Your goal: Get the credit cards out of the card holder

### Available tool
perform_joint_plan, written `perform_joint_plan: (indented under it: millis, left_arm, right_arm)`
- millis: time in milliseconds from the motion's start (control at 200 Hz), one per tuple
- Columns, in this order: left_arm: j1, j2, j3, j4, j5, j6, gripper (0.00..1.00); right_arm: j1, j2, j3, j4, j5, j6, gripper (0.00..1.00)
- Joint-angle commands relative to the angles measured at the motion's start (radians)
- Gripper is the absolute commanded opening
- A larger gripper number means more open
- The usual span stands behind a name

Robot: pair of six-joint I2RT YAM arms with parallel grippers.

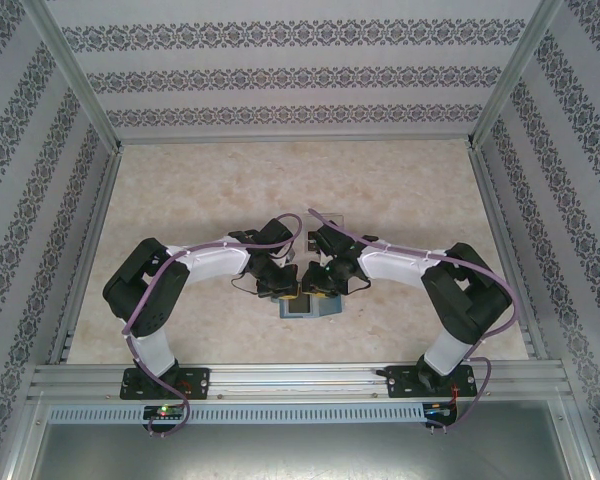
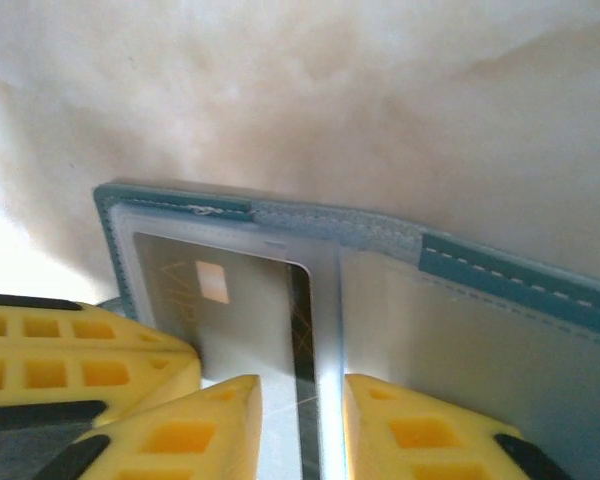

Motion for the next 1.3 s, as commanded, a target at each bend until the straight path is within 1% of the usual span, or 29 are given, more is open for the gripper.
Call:
perform_joint_plan:
  millis: [0,145,525,714,809,849,874,914,944,1049,1294]
  left_arm:
    - [-0.011,-0.008,-0.014,0.003,-0.013,0.001,0.00]
    - [-0.011,-0.008,-0.015,0.003,-0.013,0.000,0.00]
    - [-0.011,-0.007,-0.016,0.005,-0.013,0.000,0.00]
    - [-0.011,-0.007,-0.017,0.007,-0.012,-0.002,0.00]
    - [-0.011,-0.008,-0.018,0.007,-0.013,-0.004,0.00]
    - [-0.011,-0.011,-0.018,0.007,-0.014,-0.004,0.00]
    - [-0.011,-0.010,-0.018,0.007,-0.014,-0.003,0.00]
    - [-0.011,-0.013,-0.017,0.006,-0.017,-0.005,0.00]
    - [-0.011,-0.014,-0.017,0.004,-0.019,-0.004,0.01]
    - [-0.011,-0.021,-0.018,-0.001,-0.023,-0.006,0.04]
    - [-0.011,-0.028,-0.029,-0.003,-0.029,-0.007,0.04]
  right_arm:
    - [-0.005,-0.022,-0.023,0.033,-0.029,0.019,0.25]
    - [-0.005,0.001,-0.026,0.055,-0.045,0.025,0.22]
    - [-0.007,0.042,-0.043,0.090,-0.053,0.032,0.22]
    - [-0.007,0.035,-0.052,0.105,-0.059,0.040,0.16]
    - [-0.009,0.036,-0.047,0.085,-0.042,0.032,0.15]
    - [-0.007,0.036,-0.042,0.065,-0.026,0.024,0.17]
    - [-0.008,0.036,-0.039,0.051,-0.015,0.020,0.21]
    - [-0.009,0.036,-0.035,0.030,0.003,0.014,0.31]
    - [-0.008,0.035,-0.035,0.020,0.014,0.009,0.33]
    - [-0.008,0.029,-0.032,-0.009,0.035,-0.001,0.35]
    - [-0.008,-0.006,-0.017,-0.055,0.077,-0.017,0.35]
